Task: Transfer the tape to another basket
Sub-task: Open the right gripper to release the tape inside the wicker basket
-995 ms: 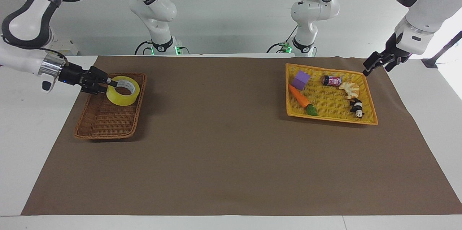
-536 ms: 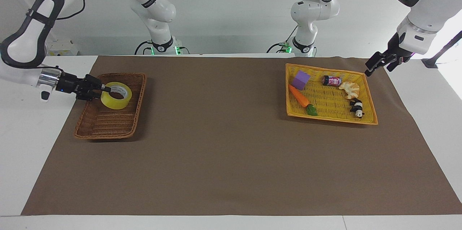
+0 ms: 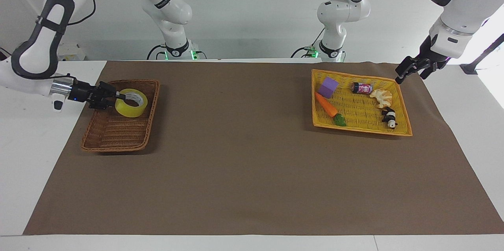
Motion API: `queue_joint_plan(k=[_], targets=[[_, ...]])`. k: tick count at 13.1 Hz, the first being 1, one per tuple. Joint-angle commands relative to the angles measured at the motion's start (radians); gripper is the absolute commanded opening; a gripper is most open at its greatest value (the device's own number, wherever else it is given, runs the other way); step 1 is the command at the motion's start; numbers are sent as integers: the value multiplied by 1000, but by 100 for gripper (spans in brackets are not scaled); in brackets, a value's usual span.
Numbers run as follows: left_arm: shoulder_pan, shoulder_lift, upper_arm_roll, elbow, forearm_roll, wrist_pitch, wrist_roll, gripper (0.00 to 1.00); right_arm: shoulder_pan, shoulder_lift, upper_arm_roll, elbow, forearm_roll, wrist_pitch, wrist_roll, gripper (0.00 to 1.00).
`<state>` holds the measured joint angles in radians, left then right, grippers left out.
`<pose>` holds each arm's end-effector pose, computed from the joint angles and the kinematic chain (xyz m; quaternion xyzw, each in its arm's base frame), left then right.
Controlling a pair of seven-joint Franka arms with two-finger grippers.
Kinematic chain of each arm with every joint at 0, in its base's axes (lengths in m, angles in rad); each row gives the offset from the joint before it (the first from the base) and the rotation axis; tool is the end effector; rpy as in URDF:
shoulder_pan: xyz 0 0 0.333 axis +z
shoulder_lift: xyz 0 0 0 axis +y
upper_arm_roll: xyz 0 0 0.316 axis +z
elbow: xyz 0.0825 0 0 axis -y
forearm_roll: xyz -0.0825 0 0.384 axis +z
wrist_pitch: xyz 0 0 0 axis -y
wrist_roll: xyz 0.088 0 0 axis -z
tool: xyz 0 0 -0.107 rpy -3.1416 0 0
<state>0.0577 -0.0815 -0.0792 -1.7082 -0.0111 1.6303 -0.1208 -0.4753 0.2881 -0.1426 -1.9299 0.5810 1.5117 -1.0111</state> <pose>0.5328 -0.0142 0.6088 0.9987 0.0501 0.0015 0.0024 0.4718 -0.2566 0.3220 -0.9045 -0.0918 0.0403 0.4144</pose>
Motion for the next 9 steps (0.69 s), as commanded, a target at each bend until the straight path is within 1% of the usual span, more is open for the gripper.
queue_joint_plan(k=[1,2,3,4,6,7,8,9], targets=[[4,37,-7,67,20,-44,23,100,-8,-32,9,-49,-17,31,-32,0],[23,48,-33,77,23,-67,24,100,-9,-30,9,-58,-17,39,-38,0],[62,51,-80,90,25,-82,29,100,-14,-15,9,-63,-17,42,-68,0],[73,51,-97,91,25,-95,45,100,-12,-12,9,-63,-17,44,-78,0],[74,58,-103,113,25,-131,50,100,-11,-10,9,-63,-18,56,-81,1],[76,68,-108,134,25,-157,50,100,-11,-10,9,-64,-18,65,-83,3],[82,71,-111,147,25,-180,52,100,-11,-10,9,-63,-24,70,-84,15],[85,71,-120,147,25,-179,56,100,-6,-10,9,-63,-36,93,-86,71]])
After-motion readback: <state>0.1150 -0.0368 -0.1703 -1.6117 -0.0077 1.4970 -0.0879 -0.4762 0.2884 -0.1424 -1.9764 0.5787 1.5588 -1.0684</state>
